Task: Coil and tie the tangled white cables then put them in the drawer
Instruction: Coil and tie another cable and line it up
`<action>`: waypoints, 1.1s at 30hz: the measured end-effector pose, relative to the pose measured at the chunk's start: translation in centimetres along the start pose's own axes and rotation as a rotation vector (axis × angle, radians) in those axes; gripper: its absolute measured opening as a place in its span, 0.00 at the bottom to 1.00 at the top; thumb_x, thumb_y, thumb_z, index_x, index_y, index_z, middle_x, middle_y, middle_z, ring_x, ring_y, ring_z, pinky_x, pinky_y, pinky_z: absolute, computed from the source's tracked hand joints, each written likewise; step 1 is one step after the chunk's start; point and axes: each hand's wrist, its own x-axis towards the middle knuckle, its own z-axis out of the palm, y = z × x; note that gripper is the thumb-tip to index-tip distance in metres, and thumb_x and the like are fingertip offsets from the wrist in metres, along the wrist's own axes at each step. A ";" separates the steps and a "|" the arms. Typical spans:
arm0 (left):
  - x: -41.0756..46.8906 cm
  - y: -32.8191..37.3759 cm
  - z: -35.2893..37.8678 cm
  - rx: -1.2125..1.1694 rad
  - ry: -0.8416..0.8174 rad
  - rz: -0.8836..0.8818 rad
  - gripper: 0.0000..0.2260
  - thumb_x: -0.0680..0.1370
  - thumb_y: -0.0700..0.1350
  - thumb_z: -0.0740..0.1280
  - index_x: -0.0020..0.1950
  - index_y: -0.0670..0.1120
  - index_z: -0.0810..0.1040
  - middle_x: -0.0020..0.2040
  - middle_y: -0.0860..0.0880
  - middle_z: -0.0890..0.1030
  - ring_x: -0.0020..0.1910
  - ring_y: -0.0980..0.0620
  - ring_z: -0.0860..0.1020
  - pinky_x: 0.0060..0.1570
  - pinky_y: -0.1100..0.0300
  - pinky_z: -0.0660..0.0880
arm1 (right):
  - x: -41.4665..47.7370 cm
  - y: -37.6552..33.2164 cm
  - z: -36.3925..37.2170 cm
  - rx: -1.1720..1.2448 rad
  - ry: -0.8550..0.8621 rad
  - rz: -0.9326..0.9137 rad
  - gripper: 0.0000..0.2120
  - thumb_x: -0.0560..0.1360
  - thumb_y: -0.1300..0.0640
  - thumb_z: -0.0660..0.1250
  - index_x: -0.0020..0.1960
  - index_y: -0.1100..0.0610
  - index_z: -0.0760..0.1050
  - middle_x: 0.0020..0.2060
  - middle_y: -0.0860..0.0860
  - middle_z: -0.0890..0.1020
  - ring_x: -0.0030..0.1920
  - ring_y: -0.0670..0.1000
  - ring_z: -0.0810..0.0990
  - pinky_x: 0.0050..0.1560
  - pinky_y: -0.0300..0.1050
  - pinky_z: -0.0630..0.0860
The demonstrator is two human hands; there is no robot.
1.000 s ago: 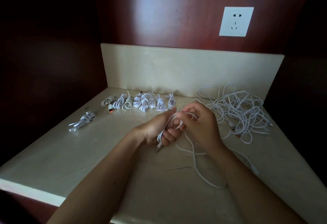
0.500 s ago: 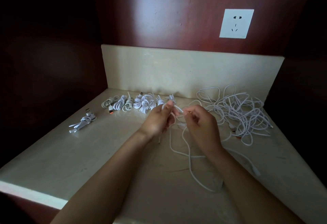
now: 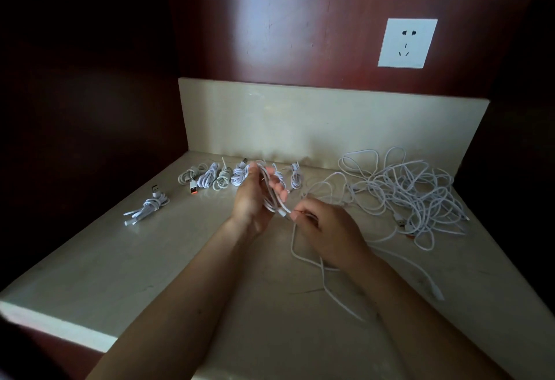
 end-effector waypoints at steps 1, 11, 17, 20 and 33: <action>0.1 0.2 -0.2 -0.007 0.006 -0.002 0.21 0.84 0.56 0.49 0.39 0.46 0.68 0.21 0.53 0.65 0.18 0.58 0.65 0.18 0.68 0.65 | 0.0 -0.1 0.1 -0.010 -0.032 -0.024 0.10 0.75 0.46 0.62 0.44 0.51 0.77 0.34 0.48 0.80 0.39 0.52 0.79 0.40 0.48 0.73; 0.4 1.2 -1.6 0.459 0.199 0.332 0.21 0.85 0.55 0.50 0.33 0.50 0.60 0.22 0.56 0.60 0.19 0.58 0.55 0.21 0.68 0.51 | -0.4 -1.2 -0.3 -0.028 -0.042 -0.143 0.09 0.71 0.46 0.64 0.45 0.47 0.80 0.39 0.43 0.83 0.38 0.43 0.79 0.41 0.39 0.72; 0.0 0.3 -1.4 0.824 -0.009 0.232 0.23 0.83 0.59 0.50 0.31 0.51 0.56 0.23 0.55 0.58 0.20 0.58 0.55 0.22 0.66 0.51 | -0.3 -2.5 -0.8 0.347 -0.034 -0.020 0.06 0.66 0.56 0.69 0.33 0.46 0.77 0.27 0.38 0.77 0.29 0.39 0.73 0.35 0.33 0.66; -0.3 0.1 -0.9 0.824 -0.130 0.177 0.23 0.83 0.60 0.48 0.31 0.50 0.58 0.24 0.55 0.59 0.23 0.57 0.56 0.26 0.60 0.49 | 0.1 -3.1 -1.6 0.666 -0.017 0.079 0.07 0.66 0.59 0.66 0.29 0.53 0.76 0.26 0.52 0.76 0.26 0.44 0.71 0.31 0.37 0.67; -1.2 0.2 -0.2 0.937 -0.361 -0.253 0.30 0.81 0.64 0.42 0.39 0.46 0.71 0.25 0.50 0.72 0.20 0.56 0.62 0.19 0.68 0.59 | 1.0 -1.3 -2.2 0.694 0.224 0.251 0.09 0.80 0.61 0.64 0.46 0.61 0.81 0.22 0.42 0.69 0.24 0.41 0.65 0.27 0.31 0.62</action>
